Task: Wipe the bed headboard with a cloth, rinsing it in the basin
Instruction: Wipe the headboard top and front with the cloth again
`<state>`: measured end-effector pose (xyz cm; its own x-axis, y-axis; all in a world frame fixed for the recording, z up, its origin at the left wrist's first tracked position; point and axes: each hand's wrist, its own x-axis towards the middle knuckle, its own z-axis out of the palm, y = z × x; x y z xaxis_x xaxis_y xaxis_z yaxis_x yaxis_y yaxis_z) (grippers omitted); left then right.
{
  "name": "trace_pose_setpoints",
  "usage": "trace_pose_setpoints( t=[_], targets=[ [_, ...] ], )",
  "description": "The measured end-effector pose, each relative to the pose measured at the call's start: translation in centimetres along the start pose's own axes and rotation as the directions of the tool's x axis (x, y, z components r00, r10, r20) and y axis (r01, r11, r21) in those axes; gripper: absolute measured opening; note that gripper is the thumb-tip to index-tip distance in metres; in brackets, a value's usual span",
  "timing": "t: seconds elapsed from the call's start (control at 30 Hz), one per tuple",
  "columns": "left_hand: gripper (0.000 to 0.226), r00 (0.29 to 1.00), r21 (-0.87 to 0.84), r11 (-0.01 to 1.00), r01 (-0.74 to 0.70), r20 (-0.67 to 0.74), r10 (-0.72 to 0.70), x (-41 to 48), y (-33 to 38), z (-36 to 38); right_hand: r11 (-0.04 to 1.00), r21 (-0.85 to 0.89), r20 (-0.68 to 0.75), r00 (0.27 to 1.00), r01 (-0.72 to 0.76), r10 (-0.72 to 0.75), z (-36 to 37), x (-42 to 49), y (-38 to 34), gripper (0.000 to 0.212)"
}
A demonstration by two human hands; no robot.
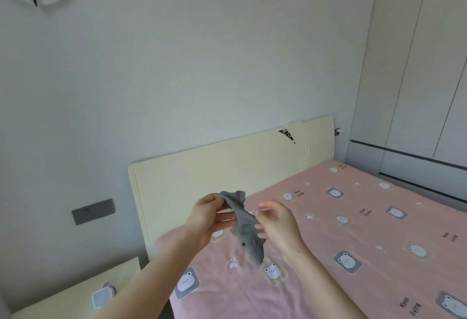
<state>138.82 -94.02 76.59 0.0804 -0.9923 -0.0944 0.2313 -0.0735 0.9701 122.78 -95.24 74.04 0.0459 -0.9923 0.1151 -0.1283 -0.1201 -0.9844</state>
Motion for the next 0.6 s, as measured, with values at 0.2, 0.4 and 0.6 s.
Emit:
trace_pose_setpoints(
  t=[0.2,0.4,0.6],
  targets=[
    [0.015,0.999,0.291,0.956,-0.050,-0.004,0.054,7.8,2.5,-3.8,0.981,-0.195,0.113,0.993,-0.001,0.024,4.0,6.2,0.9,0.039],
    [0.017,1.000,0.331,0.943,-0.006,0.026,-0.003,14.2,2.2,-6.2,0.986,-0.167,0.174,0.984,-0.018,0.048,8.2,12.9,2.2,0.048],
    [0.021,0.997,0.235,0.971,0.042,-0.066,-0.027,22.4,1.3,-5.8,0.973,-0.217,0.217,0.976,0.075,-0.027,9.3,22.5,3.5,0.025]
  ],
)
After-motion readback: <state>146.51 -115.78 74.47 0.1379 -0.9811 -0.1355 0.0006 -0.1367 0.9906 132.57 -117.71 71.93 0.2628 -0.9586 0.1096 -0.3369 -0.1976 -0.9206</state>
